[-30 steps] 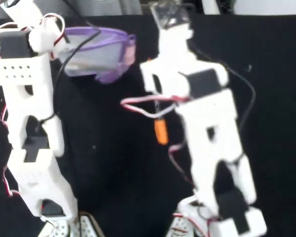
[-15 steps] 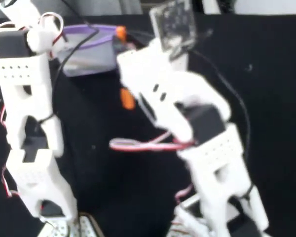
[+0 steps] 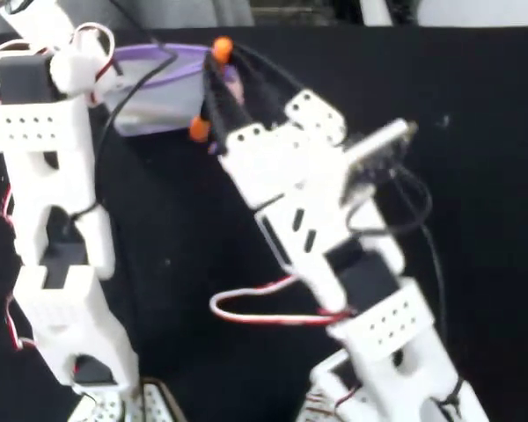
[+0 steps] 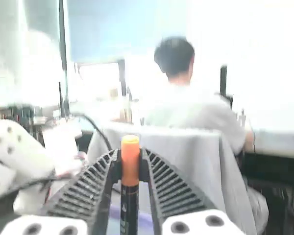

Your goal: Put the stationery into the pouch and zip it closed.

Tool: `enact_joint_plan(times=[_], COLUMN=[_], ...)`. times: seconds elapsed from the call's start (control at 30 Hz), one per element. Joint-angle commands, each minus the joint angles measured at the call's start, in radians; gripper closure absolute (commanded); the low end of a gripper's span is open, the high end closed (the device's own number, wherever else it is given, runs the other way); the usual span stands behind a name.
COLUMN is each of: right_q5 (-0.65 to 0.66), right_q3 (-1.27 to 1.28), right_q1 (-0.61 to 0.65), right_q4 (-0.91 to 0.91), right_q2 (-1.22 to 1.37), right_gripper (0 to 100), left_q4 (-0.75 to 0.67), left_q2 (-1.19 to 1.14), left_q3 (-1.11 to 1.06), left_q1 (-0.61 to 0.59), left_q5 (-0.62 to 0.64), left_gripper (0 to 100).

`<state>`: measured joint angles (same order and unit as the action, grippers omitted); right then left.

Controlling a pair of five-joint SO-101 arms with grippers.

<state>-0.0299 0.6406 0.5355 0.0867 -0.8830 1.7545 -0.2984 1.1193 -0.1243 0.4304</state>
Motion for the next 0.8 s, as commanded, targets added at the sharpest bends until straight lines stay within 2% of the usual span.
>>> enact_joint_plan(times=[0.0, 0.17, 0.3, 0.47, 0.77], right_q5=[0.000, 0.002, 0.002, -0.005, 0.000], right_q3=[0.087, 0.237, 0.292, 0.289, 0.297], right_q1=[0.008, 0.006, -0.037, -0.106, -0.112], right_q4=[-0.270, -0.562, -0.695, -0.715, -0.717], right_q2=[-0.038, -0.038, -0.038, -0.038, -0.038], right_gripper=[98.7, 98.7, 98.7, 98.7, 98.7], left_q4=[0.003, 0.003, 0.003, 0.005, 0.008], left_q2=[0.084, 0.084, 0.084, 0.084, 0.084], left_q3=[0.018, 0.018, 0.018, 0.018, 0.016], left_q1=[0.036, 0.053, 0.053, 0.076, 0.128], left_q5=[0.011, 0.011, 0.011, 0.012, 0.011], left_gripper=[97, 97, 97, 97, 97])
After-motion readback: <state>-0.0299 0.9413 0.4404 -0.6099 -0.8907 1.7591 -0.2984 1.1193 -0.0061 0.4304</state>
